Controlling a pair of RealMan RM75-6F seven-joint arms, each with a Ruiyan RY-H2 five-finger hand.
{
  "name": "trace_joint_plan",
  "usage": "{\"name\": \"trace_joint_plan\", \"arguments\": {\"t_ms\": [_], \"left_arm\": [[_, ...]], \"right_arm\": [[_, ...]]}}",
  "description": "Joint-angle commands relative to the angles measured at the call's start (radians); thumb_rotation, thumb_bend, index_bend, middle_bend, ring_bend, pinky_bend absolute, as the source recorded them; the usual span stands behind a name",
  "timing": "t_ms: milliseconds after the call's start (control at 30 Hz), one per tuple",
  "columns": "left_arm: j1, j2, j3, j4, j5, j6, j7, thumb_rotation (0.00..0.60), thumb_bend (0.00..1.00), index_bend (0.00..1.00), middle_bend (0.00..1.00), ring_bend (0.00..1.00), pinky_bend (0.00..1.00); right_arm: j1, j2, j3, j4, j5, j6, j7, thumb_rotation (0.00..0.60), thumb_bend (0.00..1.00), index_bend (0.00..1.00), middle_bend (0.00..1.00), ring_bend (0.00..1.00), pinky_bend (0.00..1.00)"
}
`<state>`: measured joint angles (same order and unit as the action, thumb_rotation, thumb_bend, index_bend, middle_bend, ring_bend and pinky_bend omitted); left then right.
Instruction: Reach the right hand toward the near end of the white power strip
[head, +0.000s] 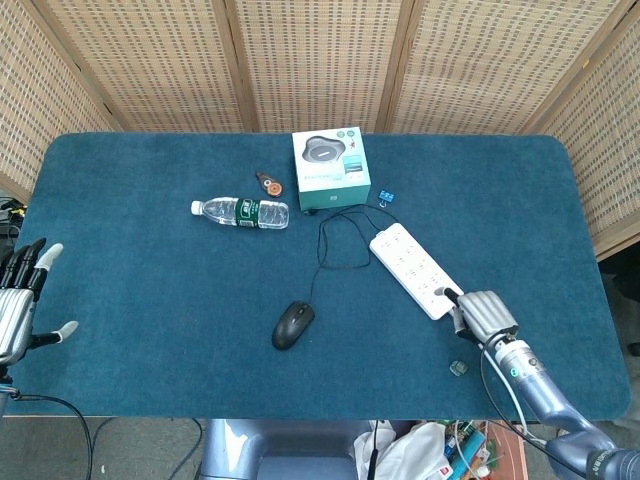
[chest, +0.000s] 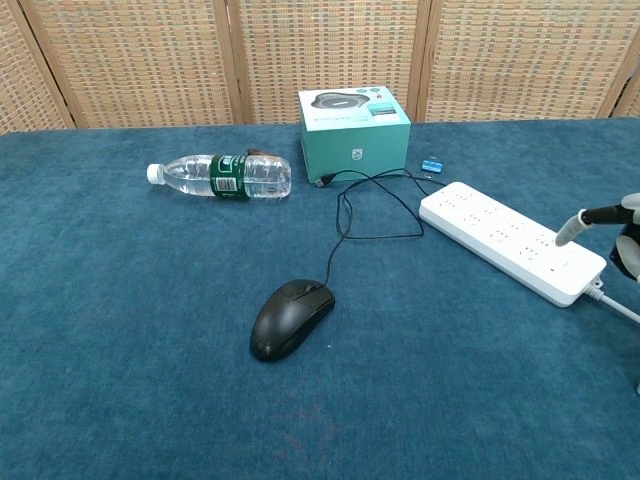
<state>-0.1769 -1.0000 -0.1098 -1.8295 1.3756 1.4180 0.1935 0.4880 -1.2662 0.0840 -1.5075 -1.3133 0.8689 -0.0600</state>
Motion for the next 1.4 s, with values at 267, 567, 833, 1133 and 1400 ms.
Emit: {"name": "trace_joint_plan", "arguments": {"t_ms": [267, 567, 833, 1133, 1400], "left_arm": [[-0.003, 0.000, 0.003, 0.002, -0.002, -0.004, 0.003, 0.600, 0.00, 0.00, 0.00, 0.00, 0.00], [-0.005, -0.002, 0.003, 0.001, -0.008, -0.006, 0.008, 0.600, 0.00, 0.00, 0.00, 0.00, 0.00], [-0.008, -0.004, 0.003, 0.003, -0.012, -0.008, 0.012, 0.600, 0.00, 0.00, 0.00, 0.00, 0.00], [-0.009, -0.004, 0.005, 0.008, -0.014, -0.010, 0.011, 0.600, 0.00, 0.00, 0.00, 0.00, 0.00], [-0.011, -0.005, 0.004, 0.005, -0.018, -0.011, 0.016, 0.600, 0.00, 0.00, 0.00, 0.00, 0.00]], "right_arm": [[0.004, -0.010, -0.017, 0.033, 0.040, -0.015, -0.020, 0.600, 0.96, 0.21, 0.77, 0.91, 1.00], [0.014, -0.026, -0.022, 0.048, 0.059, -0.021, -0.042, 0.600, 0.96, 0.21, 0.77, 0.91, 1.00], [0.020, -0.035, -0.022, 0.057, 0.076, -0.021, -0.054, 0.600, 0.96, 0.21, 0.77, 0.91, 1.00], [0.026, -0.043, -0.027, 0.061, 0.082, -0.022, -0.062, 0.600, 0.96, 0.21, 0.77, 0.91, 1.00], [0.030, -0.054, -0.030, 0.079, 0.091, -0.025, -0.071, 0.600, 0.96, 0.21, 0.77, 0.91, 1.00]]}}
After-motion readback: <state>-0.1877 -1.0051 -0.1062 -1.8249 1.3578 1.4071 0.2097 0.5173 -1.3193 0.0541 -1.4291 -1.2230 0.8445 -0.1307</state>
